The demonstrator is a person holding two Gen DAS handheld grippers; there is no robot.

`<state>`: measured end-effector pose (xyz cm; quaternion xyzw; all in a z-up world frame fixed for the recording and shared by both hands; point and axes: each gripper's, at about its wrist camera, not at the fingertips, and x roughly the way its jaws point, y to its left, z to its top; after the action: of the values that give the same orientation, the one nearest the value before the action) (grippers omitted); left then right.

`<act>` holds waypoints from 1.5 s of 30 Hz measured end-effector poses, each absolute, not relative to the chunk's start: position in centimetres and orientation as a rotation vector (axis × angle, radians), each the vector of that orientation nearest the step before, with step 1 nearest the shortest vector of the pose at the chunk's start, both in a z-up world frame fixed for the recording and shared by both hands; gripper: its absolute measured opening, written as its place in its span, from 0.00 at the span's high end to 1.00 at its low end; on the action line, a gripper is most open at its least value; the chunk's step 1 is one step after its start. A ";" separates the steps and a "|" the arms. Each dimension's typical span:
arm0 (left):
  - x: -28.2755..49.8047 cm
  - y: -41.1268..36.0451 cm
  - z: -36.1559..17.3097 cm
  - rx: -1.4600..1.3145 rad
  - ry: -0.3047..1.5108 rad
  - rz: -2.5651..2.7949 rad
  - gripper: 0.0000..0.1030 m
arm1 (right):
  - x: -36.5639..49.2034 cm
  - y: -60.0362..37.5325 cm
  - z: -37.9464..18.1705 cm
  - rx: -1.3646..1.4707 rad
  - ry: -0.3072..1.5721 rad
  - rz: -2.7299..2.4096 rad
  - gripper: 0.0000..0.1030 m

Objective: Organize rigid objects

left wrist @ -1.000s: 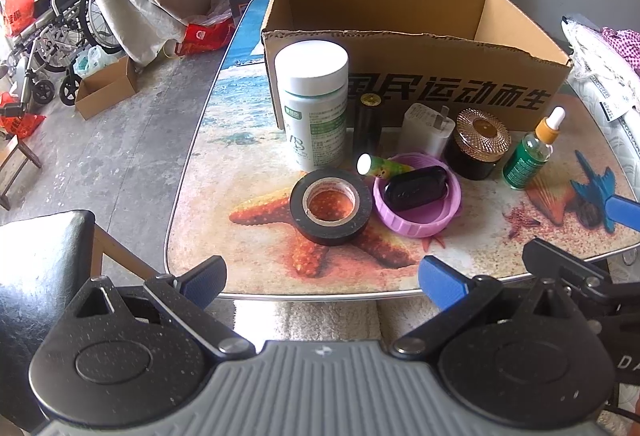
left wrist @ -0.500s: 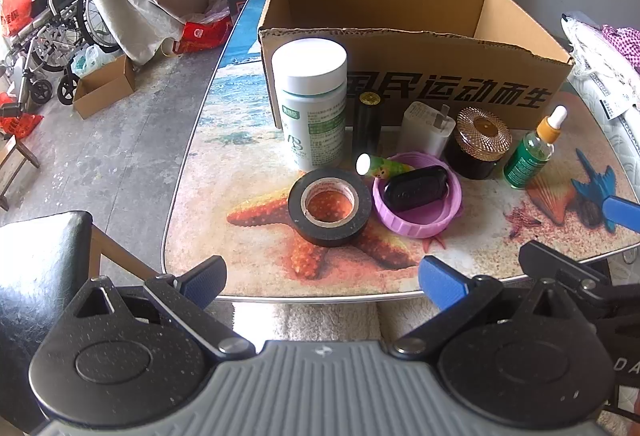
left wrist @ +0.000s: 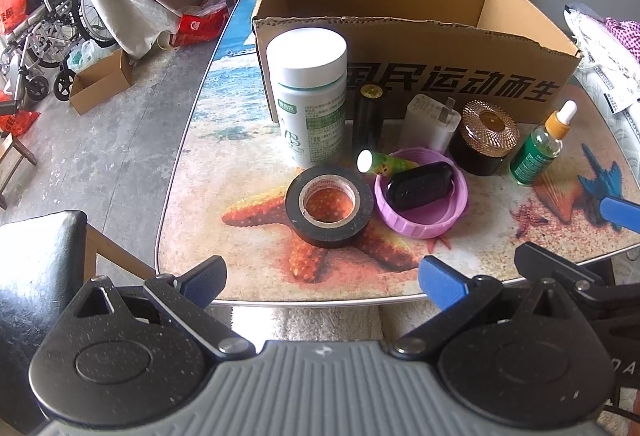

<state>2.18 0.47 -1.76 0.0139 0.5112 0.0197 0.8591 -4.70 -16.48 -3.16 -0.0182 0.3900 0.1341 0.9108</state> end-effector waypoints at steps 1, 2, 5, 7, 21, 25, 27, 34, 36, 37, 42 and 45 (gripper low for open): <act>2.3 0.5 -1.8 0.029 1.075 0.042 0.00 | -4.6 -16.4 -3.2 -0.039 0.806 0.277 0.01; 2.4 0.5 -1.9 0.028 1.078 0.042 0.00 | -4.5 -16.4 -3.2 -0.041 0.808 0.277 0.01; 2.7 0.6 -2.1 0.029 1.085 0.041 0.00 | -4.1 -16.2 -3.4 -0.046 0.814 0.278 0.01; 2.9 0.6 -2.3 0.028 1.092 0.041 0.00 | -3.7 -16.0 -3.5 -0.051 0.821 0.277 0.01; 4.6 1.7 -3.0 0.010 1.115 0.039 0.00 | -2.0 -16.0 -2.5 -0.102 0.767 0.279 0.01; 4.7 2.1 -3.0 0.001 1.104 0.027 0.00 | -1.1 -16.4 -1.6 -0.118 0.764 0.267 0.01; 4.7 2.5 -2.8 -0.014 1.088 0.018 0.00 | -0.9 -16.9 -0.7 -0.102 0.724 0.273 0.01; 4.5 3.8 -2.2 -0.056 0.999 -0.028 0.01 | -2.2 -17.7 2.7 -0.040 0.496 0.337 0.01; 4.5 4.1 -2.2 -0.069 0.981 -0.050 0.01 | -2.1 -17.3 2.7 -0.023 0.499 0.353 0.01; 4.5 4.2 -2.2 -0.076 0.969 -0.064 0.01 | -1.8 -17.2 2.6 -0.003 0.513 0.366 0.01; 4.6 3.5 -2.0 -0.042 0.924 -0.126 0.13 | -0.5 -16.9 1.4 0.160 0.615 0.446 0.02; 4.7 2.8 -2.3 -0.028 0.926 -0.163 0.26 | 0.2 -16.4 0.7 0.226 0.670 0.462 0.09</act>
<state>4.71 2.84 -2.32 -0.0136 0.4461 -0.0787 0.8914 0.24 -16.39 0.67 0.1095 0.3254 0.2241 0.9121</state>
